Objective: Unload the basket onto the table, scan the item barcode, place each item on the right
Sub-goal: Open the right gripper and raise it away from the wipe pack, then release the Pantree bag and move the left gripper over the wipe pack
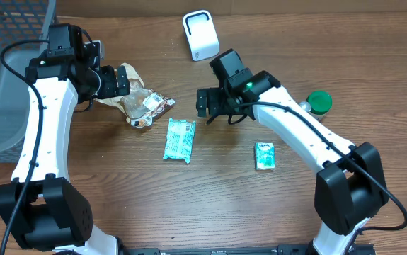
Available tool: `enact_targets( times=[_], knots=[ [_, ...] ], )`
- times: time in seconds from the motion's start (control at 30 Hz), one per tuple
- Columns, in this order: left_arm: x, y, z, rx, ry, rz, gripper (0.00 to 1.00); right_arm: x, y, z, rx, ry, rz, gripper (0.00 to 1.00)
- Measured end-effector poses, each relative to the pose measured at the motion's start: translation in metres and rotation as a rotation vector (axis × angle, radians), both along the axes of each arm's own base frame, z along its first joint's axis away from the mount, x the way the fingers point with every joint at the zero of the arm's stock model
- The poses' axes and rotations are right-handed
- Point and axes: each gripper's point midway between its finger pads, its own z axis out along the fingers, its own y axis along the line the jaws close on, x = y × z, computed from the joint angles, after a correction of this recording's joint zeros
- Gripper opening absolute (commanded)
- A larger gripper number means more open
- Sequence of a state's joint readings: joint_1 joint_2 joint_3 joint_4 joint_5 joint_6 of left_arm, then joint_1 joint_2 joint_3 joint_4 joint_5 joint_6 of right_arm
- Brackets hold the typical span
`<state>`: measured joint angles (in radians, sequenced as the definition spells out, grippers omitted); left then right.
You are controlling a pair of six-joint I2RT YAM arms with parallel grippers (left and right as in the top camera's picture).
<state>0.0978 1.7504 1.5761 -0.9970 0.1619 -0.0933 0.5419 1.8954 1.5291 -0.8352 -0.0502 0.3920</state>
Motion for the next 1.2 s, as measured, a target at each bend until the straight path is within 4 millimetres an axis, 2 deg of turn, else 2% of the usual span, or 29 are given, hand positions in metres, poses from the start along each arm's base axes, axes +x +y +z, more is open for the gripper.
enact_targets(
  times=[0.43, 0.57, 0.67, 0.9, 1.17, 1.2],
  knots=[
    [0.001, 0.000, 0.000, 0.000, -0.002, 0.001, 0.99, 0.006, -0.003, 0.001, 0.004, -0.014, -0.012, 1.00],
    [0.011, 0.000, 0.005, 0.000, -0.051, -0.001, 1.00, 0.006, -0.003, 0.001, 0.004, -0.015, -0.013, 1.00],
    [0.011, -0.004, 0.006, -0.021, -0.053, -0.010, 1.00, 0.006, -0.004, 0.001, 0.002, -0.014, -0.013, 1.00],
    [-0.018, -0.013, -0.005, -0.069, 0.074, -0.022, 1.00, 0.005, -0.004, 0.001, 0.002, -0.013, -0.014, 1.00],
    [-0.037, -0.018, -0.010, -0.094, 0.155, -0.025, 1.00, 0.006, -0.004, 0.001, 0.003, -0.014, -0.014, 1.00],
    [-0.039, -0.019, -0.010, -0.102, 0.164, -0.026, 0.95, 0.006, -0.004, 0.001, 0.003, -0.014, -0.013, 1.00]
  ],
)
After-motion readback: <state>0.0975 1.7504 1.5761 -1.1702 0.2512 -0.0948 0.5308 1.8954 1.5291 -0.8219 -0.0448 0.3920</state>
